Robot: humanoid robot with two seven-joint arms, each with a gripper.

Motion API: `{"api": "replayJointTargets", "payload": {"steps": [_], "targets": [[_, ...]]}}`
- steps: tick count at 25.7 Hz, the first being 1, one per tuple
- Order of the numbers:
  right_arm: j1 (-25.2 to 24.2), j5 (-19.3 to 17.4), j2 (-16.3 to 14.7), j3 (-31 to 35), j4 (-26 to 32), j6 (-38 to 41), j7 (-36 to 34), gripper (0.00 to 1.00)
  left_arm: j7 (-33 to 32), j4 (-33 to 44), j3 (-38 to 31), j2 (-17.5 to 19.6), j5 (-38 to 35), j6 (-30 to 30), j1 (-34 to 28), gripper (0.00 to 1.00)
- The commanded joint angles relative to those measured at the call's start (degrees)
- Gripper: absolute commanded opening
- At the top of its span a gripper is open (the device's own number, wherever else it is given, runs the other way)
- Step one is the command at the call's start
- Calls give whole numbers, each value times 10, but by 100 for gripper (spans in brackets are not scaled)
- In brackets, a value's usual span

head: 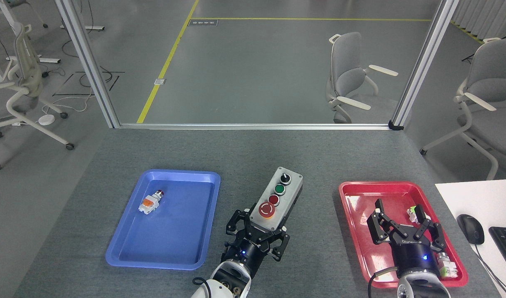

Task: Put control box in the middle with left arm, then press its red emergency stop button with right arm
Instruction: 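Lift the control box out of the blue tray and carry it toward the table middle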

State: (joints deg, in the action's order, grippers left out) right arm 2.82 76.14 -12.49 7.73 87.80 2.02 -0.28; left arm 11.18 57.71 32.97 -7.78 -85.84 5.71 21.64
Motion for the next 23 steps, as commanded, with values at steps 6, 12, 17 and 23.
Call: {"api": "replayJointTargets", "payload": {"steps": [6, 12, 17, 23], "targets": [[1, 0, 0, -1, 0, 1, -1, 98, 0, -90, 100, -4, -6, 19, 29, 0], [1, 1, 1, -1, -1, 3, 0, 98, -11, -103, 122, -4, -5, 14, 45, 0], [3, 1, 1, -1, -1, 3, 0, 98, -16, -139, 148, -4, -5, 12, 53, 8], [5, 0, 1, -2, -1, 3, -1, 98, -29, -149, 155, -4, -5, 12, 53, 31]]}}
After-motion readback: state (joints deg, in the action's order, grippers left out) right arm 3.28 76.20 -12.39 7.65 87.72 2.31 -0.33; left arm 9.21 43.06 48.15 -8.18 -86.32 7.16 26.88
